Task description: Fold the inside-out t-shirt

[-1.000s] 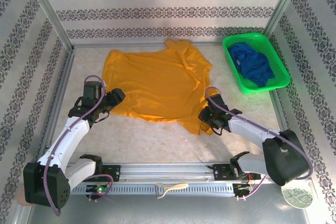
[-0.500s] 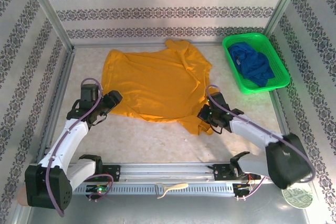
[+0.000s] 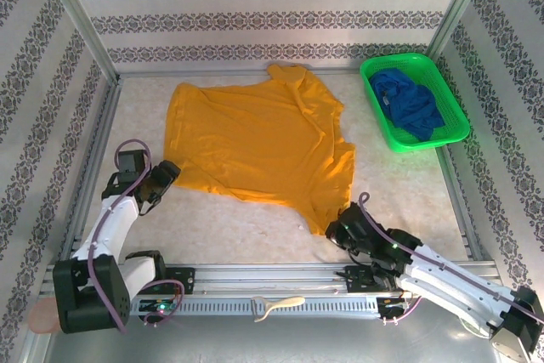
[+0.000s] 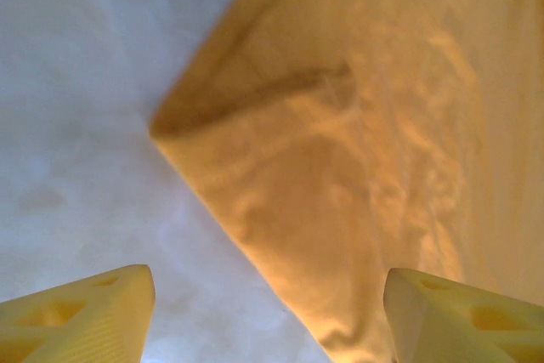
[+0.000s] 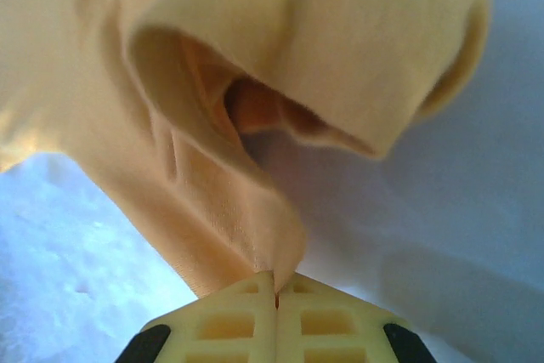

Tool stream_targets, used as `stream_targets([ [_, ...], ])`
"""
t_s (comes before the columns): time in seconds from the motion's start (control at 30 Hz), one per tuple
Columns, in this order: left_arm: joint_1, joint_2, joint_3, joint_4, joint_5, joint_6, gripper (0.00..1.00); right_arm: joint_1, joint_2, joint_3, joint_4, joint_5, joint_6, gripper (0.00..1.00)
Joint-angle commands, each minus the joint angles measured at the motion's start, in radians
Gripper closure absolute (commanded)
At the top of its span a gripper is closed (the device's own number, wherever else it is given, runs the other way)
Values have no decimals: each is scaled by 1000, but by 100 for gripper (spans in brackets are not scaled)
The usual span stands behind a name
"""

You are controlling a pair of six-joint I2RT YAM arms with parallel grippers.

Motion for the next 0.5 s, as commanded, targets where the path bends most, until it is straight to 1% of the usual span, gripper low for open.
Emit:
stream_targets([
  [0.0, 42, 59, 19, 6, -10, 53, 28, 49, 17, -7, -42, 73, 109, 100],
  [0.13, 72, 157, 52, 36, 3, 86, 30, 51, 85, 6, 9, 84, 90, 100],
  [0.23, 73, 219, 66, 52, 38, 98, 35, 51, 120, 21, 23, 93, 75, 100],
  [0.47, 73, 265, 43, 105, 53, 96, 37, 50, 86, 0, 22, 103, 93, 100],
])
